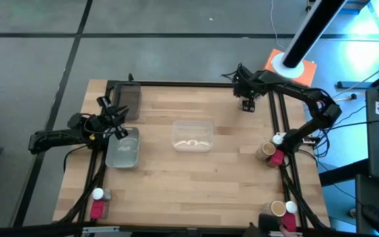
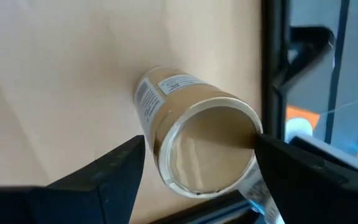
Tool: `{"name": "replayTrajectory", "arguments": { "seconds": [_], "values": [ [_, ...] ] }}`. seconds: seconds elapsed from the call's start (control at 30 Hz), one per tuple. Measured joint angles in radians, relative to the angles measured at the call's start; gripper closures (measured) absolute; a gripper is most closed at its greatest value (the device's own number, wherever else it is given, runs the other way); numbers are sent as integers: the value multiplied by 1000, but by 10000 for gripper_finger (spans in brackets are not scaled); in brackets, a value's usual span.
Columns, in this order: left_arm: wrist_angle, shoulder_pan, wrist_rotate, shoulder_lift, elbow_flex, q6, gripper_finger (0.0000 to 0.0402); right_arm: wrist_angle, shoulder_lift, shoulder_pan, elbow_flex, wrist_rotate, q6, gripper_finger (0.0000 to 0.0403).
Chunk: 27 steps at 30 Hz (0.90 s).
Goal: Sort spices by type
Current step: Put the top right brown seasoning bottle into the transparent bin
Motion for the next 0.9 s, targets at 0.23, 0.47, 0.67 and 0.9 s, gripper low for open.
{"name": "replayTrajectory", "arguments": {
  "seconds": [0.23,0.47,0.67,0.9],
  "values": [
    [0,0,0,0,0,0,361,-38,0,20,41,36,67,102],
    [0,0,0,0,0,0,361,-15,1,19,42,28,135,101],
    [0,0,0,0,0,-1,361,12,1,13,42,24,185,101],
    [-1,0,0,0,0,-1,361,-13,3,-36,43,-46,233,101]
  ]
}}
